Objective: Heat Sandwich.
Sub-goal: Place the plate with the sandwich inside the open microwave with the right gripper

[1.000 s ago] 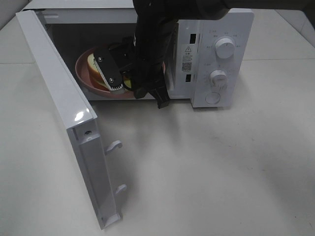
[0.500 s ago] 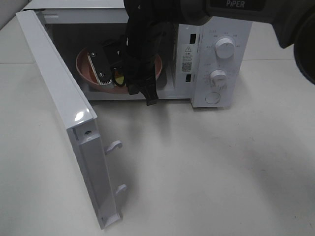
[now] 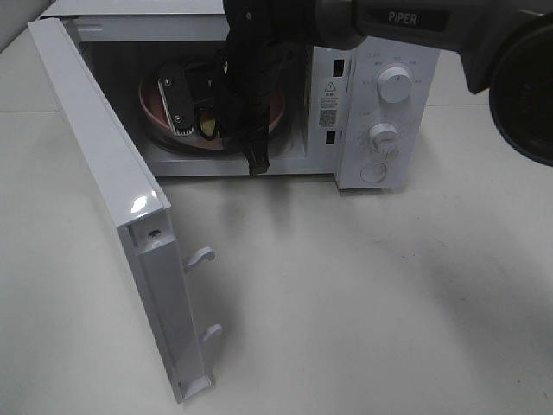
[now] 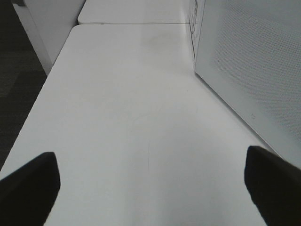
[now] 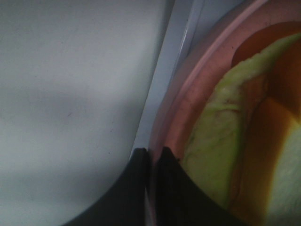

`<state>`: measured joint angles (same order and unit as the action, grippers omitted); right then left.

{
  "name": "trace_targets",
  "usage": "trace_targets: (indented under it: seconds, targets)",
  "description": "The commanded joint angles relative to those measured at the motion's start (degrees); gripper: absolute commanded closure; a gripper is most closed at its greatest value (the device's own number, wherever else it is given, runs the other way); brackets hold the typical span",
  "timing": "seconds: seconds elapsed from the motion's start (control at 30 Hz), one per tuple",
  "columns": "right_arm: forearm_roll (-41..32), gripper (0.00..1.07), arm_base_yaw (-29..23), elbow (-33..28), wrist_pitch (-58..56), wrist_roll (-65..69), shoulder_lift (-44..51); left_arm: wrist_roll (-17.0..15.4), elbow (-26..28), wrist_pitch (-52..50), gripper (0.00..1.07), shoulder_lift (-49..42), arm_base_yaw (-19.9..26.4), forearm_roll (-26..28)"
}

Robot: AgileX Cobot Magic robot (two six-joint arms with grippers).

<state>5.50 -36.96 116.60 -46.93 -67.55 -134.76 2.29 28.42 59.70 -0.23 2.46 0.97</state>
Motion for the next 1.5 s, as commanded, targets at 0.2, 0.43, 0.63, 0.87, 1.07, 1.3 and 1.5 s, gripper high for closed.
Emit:
trace_targets:
  seconds: [0.2,0.43,0.63,0.87,1.07,1.3,1.5]
  targets:
    - [0.3,1.03,1.0,2.4,1.7,0.9,-1.8,-0.2,-0.1,-0.3,0.08,-1.7,0.0,0.0]
    - [-0.2,0.99,1.0,4.2,2.2,1.8,-3.0,-0.2,-0.1,-0.3,0.08,-1.7,0.0,0.0]
    - [-0.2,0.75,1.0,4.2,2.6,6.1,-3.1,-0.2,-0.1,-0.3,0.08,-1.7,0.0,0.0]
    - [-0.2,0.38,1.0,4.2,2.4,11.3,-3.0,-0.2,-0.1,-0.3,0.08,-1.7,0.0,0.0]
    - [-0.2,0.25,1.0,4.0,0.9,12.9,-2.3,-0.2,-0.1,-0.3,0.08,-1.7,0.0,0.0]
    - [0.1,0.28,1.0,-0.3,1.4,12.9,0.3,-0.2,-0.1,-0.3,0.08,-1.7,0.0,0.0]
    - [0.1,0.30,1.0,-5.4,3.7,12.5,3.4,-0.2,-0.1,-0.3,0.08,-1.7,0.0,0.0]
